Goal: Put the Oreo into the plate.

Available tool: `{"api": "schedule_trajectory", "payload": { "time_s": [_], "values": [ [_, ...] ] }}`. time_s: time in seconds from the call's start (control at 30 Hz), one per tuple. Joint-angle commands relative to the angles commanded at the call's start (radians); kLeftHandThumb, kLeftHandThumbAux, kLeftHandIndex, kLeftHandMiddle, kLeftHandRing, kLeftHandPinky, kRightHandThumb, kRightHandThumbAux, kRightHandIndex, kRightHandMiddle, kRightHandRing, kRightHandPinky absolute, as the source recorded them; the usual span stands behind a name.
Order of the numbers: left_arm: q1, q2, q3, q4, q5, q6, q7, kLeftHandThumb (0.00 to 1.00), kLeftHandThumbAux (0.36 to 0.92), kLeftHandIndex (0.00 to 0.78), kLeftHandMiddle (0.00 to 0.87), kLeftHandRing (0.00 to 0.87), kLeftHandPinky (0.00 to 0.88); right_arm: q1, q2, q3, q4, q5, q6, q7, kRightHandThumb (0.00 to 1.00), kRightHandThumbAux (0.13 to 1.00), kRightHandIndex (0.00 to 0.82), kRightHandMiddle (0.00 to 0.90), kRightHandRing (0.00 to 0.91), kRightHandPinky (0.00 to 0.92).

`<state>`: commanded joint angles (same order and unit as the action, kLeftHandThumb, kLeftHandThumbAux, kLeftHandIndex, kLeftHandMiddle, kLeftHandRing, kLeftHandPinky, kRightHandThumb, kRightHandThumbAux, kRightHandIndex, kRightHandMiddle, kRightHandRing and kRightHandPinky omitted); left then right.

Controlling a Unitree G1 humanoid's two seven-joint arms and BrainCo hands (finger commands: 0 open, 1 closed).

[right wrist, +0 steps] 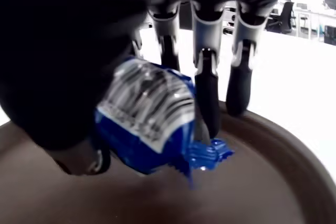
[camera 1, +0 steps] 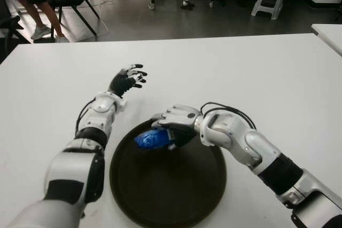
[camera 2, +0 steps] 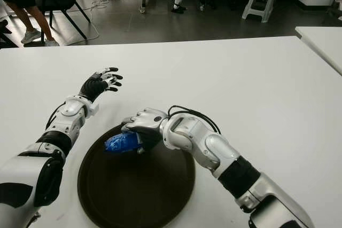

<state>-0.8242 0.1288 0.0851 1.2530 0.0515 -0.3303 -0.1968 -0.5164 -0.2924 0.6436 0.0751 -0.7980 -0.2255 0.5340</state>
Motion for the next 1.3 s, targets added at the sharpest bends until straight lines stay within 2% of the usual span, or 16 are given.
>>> {"api": "schedule_trajectory", "payload": {
  "time_s": [0.2,0.43,1.3],
  "values": [
    [0.001,-0.001,-0.002,-0.003,0.002,-0.001,0.005,0.094,0.641,0.217,0.346,0.366,0.386,-0.001,0.0,-0.007,-0.008,0.002,0.012,0.013,0.0,0.674,0.0,0.0,0.0,0.0],
    [0.003,-0.001,-0.003,-0.006,0.0,-0.006,0.004,0.094,0.651,0.215,0.338,0.347,0.36,-0.002,-0.002,-0.005,-0.009,-0.018,0.019,0.008,0.0,0.668,0.0,0.0,0.0,0.0],
    [0.005,-0.003,-0.005,-0.007,0.003,-0.014,0.018,0.121,0.695,0.214,0.336,0.342,0.358,-0.002,-0.013,-0.006,-0.019,-0.058,0.03,-0.018,0.0,0.652,0.0,0.0,0.0,0.0]
  ]
}}
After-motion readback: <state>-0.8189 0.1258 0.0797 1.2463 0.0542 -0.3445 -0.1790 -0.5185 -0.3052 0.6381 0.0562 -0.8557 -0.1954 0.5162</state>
